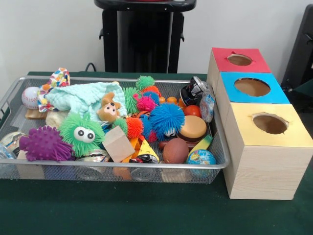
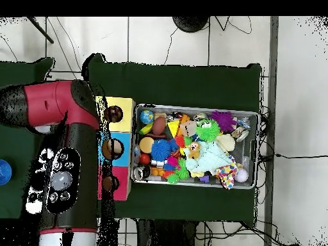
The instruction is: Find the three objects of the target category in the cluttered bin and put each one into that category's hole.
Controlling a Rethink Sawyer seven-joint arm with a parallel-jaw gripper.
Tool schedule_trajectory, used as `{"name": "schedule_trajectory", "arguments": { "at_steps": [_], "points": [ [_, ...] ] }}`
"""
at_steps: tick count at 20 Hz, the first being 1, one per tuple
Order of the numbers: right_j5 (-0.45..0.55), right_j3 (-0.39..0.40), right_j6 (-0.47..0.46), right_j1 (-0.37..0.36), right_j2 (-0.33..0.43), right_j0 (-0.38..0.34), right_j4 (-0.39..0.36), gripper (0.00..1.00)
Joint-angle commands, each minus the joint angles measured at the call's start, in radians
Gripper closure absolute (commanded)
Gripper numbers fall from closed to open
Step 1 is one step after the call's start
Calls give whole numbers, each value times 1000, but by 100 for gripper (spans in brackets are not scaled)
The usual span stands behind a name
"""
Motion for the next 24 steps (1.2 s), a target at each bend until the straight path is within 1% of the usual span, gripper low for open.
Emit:
{"name": "schedule_trajectory", "arguments": {
  "at_steps": [1, 3, 5, 8, 10, 13, 24],
  "points": [
    [136, -129, 192, 66, 32, -55, 4, 100],
    [141, -155, 168, 87, 46, -74, 5, 100],
    [123, -160, 139, 97, 55, -87, -1, 100],
    [83, -131, 106, 98, 65, -98, -12, 100],
    [72, -142, 87, 110, 65, -109, -22, 100],
    [46, -134, 61, 118, 72, -120, -32, 100],
    [41, -149, -7, 141, 81, -149, -57, 100]
  ]
}}
